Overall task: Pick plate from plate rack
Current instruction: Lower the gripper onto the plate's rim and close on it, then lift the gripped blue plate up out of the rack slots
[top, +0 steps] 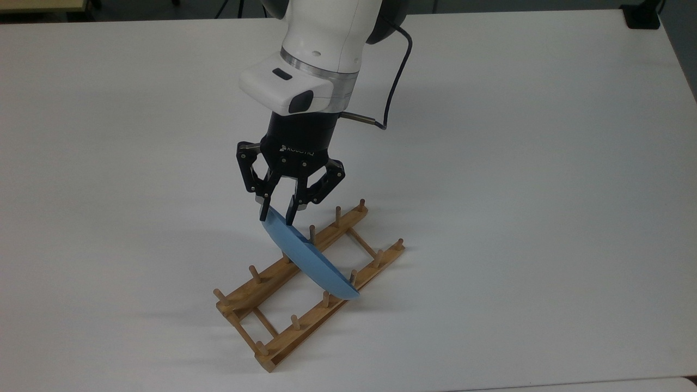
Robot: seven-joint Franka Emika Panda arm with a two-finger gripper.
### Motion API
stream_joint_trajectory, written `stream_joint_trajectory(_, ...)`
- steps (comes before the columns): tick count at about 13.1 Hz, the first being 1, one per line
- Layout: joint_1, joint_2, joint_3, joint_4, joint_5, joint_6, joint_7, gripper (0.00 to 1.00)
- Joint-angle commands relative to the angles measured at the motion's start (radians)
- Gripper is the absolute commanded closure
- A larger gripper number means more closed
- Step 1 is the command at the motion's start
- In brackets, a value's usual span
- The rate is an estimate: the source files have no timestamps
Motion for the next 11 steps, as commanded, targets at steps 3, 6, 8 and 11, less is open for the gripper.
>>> stream_joint_trajectory(3, 0.02, -0.03, -0.004, -0.023, -0.016, -0.036, 0.018, 0.65)
stream_joint_trajectory(6, 0.018, -0.032, -0.008, -0.031, -0.02, -0.037, 0.013, 0.66)
stream_joint_trajectory(8, 0.017, -0.03, -0.011, -0.032, -0.033, -0.037, 0.007, 0.66)
stream_joint_trajectory(11, 0.012, -0.03, -0.011, -0.041, -0.045, -0.037, -0.021, 0.66)
